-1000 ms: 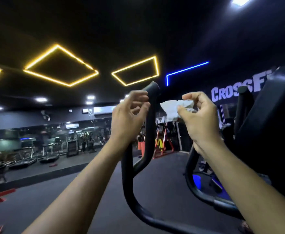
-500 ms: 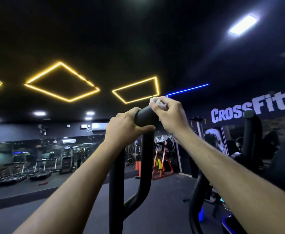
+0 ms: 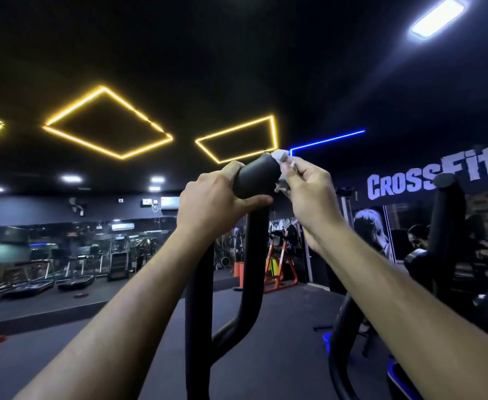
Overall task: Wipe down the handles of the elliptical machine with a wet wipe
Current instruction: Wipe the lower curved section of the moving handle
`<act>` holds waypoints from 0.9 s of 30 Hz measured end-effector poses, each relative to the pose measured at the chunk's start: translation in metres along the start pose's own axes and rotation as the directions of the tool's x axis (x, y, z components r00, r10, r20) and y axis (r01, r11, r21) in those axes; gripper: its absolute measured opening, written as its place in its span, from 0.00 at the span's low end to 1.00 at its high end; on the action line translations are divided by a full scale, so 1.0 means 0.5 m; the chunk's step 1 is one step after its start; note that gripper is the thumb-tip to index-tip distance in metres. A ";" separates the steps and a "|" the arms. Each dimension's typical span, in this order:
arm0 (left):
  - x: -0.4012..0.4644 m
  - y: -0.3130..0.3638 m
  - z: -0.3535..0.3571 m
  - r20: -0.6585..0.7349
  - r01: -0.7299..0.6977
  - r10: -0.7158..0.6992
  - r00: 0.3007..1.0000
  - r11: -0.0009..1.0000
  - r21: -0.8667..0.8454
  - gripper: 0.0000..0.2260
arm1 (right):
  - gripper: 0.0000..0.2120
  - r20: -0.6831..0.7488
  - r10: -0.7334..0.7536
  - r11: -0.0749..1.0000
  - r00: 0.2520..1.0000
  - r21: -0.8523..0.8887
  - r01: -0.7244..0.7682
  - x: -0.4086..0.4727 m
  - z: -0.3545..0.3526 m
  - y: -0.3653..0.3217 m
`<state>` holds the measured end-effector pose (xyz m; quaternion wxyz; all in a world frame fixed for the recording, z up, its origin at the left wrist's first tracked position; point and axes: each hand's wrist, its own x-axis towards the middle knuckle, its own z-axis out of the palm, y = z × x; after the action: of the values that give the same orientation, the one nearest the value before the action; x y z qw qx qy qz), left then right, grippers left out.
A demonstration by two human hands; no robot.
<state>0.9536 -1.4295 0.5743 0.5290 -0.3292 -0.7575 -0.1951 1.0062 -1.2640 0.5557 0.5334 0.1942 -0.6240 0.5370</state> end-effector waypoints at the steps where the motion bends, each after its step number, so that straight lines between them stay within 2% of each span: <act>1: 0.000 -0.001 0.001 -0.002 0.003 -0.003 1.000 1.000 0.000 0.35 | 0.11 -0.038 -0.069 0.997 0.997 -0.049 0.068 -0.016 0.003 -0.001; 3: -0.001 -0.001 0.001 -0.008 0.009 -0.009 1.000 1.000 0.001 0.35 | 0.12 -0.089 -0.175 0.980 0.980 -0.109 0.166 -0.026 0.008 -0.007; 5: -0.002 0.000 0.000 -0.009 0.010 -0.010 1.000 1.000 -0.002 0.34 | 0.12 -0.076 -0.194 0.971 0.978 -0.160 0.180 -0.003 0.015 -0.016; 7: -0.003 0.000 -0.002 -0.001 0.007 -0.007 1.000 1.000 -0.003 0.34 | 0.12 -0.020 -0.117 0.987 0.993 -0.113 0.114 0.026 0.022 -0.021; 10: -0.007 0.001 -0.007 0.015 0.013 -0.013 1.000 1.000 -0.019 0.33 | 0.13 0.029 0.060 0.997 0.998 0.045 -0.062 0.034 0.014 -0.011; 12: -0.010 0.004 -0.010 0.019 0.009 -0.009 1.000 1.000 -0.023 0.32 | 0.14 0.022 0.074 0.997 0.997 0.036 -0.075 0.009 0.001 0.000; 14: -0.010 0.006 -0.013 0.022 0.011 -0.010 1.000 1.000 -0.026 0.32 | 0.13 -0.020 0.040 0.999 0.999 -0.001 -0.040 -0.022 -0.002 0.002; 16: -0.010 0.006 -0.013 0.035 0.012 -0.011 0.999 1.000 -0.027 0.32 | 0.12 -0.085 -0.063 0.997 0.994 -0.041 0.059 -0.032 0.006 -0.004; 18: -0.011 0.005 -0.013 0.053 0.004 -0.001 0.999 0.999 -0.047 0.32 | 0.12 -0.075 -0.118 0.981 0.990 -0.167 0.104 -0.010 0.019 -0.016; 20: -0.012 0.002 -0.019 0.080 -0.003 0.012 0.997 0.994 -0.114 0.31 | 0.13 -0.017 -0.006 0.992 1.000 -0.128 0.003 0.027 0.028 -0.025; 22: -0.018 -0.005 -0.028 0.111 0.011 0.011 0.994 0.979 -0.203 0.29 | 0.15 0.053 0.157 0.986 0.986 0.046 -0.160 0.041 0.026 -0.026; 23: -0.020 -0.010 -0.030 0.112 0.026 0.002 0.994 0.969 -0.244 0.27 | 0.15 0.085 0.189 0.975 0.978 0.107 -0.197 0.037 0.022 -0.024; 25: -0.026 -0.020 -0.029 0.105 0.068 -0.034 0.994 0.941 -0.332 0.22 | 0.14 0.077 0.180 0.979 0.981 0.083 -0.186 0.018 0.005 -0.015; 27: -0.029 -0.026 -0.024 0.096 0.102 -0.069 0.993 0.912 -0.397 0.20 | 0.12 0.018 0.084 0.990 0.996 -0.118 -0.081 -0.002 -0.016 -0.010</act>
<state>0.9557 -1.4505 0.5659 0.4104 -0.4048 -0.7356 -0.3558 1.0143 -1.2589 0.5559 0.5140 0.1430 -0.6680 0.5188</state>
